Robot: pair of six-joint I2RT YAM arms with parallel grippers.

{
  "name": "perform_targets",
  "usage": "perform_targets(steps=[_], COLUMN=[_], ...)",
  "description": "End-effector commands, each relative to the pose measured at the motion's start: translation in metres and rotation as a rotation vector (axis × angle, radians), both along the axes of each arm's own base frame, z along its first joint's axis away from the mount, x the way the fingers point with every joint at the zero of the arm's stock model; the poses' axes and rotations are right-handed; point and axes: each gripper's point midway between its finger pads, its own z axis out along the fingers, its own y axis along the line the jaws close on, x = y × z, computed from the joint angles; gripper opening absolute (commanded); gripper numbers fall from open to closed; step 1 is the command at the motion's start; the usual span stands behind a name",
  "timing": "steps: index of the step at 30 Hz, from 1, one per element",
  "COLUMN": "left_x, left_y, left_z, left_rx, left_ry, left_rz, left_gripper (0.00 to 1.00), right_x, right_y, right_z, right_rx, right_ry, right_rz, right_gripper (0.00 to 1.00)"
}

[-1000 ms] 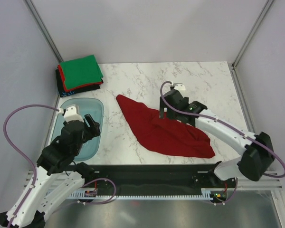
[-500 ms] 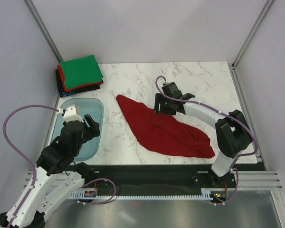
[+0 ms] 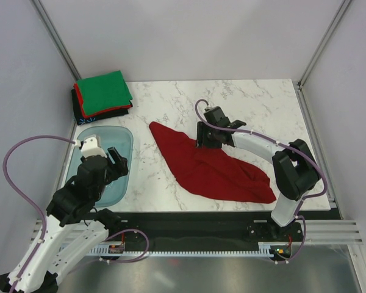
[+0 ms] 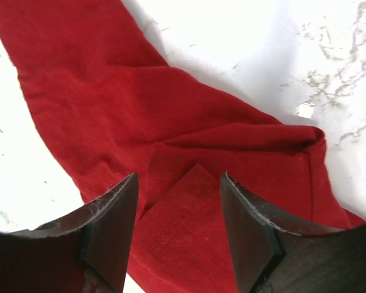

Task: Fold and stack the t-shirts
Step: Flatten the tshirt out

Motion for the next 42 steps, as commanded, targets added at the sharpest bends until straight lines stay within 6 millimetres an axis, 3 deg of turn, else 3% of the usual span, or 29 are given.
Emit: perform_targets(steps=[1,5,9,18,21,24,26,27,30,32,35,38,39,41,42], left_x=[0.003,0.004,0.005,0.005,0.005,0.005,0.005,0.005,0.005,0.005,0.007,0.014,0.023,0.036,0.045], left_y=[0.006,0.004,0.004,0.005,0.006,0.005,0.005,0.005,0.005,0.005,0.006,0.001,-0.008,-0.024,-0.031], left_z=[0.007,0.005,0.004,0.004,0.004,0.004,0.004,0.003,0.003,0.002,0.002,0.000,0.000,0.003,0.006], left_rx=[0.019,0.024,0.025,0.025,0.029,0.029,0.032,0.034,0.035,0.037,0.037,0.040,0.039,0.034,0.034], left_ry=[-0.035,-0.026,-0.022,-0.025,-0.023,-0.023,-0.020,-0.018,-0.016,-0.014,-0.012,0.006,0.012,0.025,0.021], left_rz=[0.020,0.017,0.015,0.020,0.022,0.022,0.021,0.021,0.021,0.022,0.030,0.038,0.016,-0.028,-0.039], left_gripper=[0.72,0.72,0.72,0.72,0.72,0.72,0.72,0.72,0.72,0.72,0.72,0.73,0.74,0.76,0.77], right_x=[0.003,-0.003,-0.002,0.001,0.005,0.007,0.004,0.004,-0.007,-0.017,-0.033,-0.048,-0.054,-0.066,-0.076], right_y=[-0.011,-0.013,-0.011,-0.008,-0.012,-0.020,-0.029,-0.030,-0.041,-0.048,-0.061,-0.090,-0.103,-0.129,-0.138], right_z=[-0.003,-0.014,-0.019,-0.014,0.006,0.040,0.077,0.078,0.115,0.118,0.131,0.151,0.168,0.170,0.181], right_rx=[-0.059,-0.075,-0.081,-0.079,-0.092,-0.112,-0.125,-0.129,-0.112,-0.119,-0.118,-0.153,-0.143,-0.191,-0.163], right_ry=[-0.016,0.006,0.012,0.005,-0.027,-0.077,-0.127,-0.130,-0.190,-0.182,-0.202,-0.263,-0.310,-0.333,-0.369], right_rz=[-0.019,-0.004,0.011,0.021,0.007,-0.004,0.004,0.000,0.001,0.007,-0.004,-0.076,-0.124,-0.204,-0.234], right_gripper=[0.62,0.50,0.44,0.10,0.06,0.06,0.06,0.06,0.07,0.00,0.00,0.00,0.00,0.00,0.00])
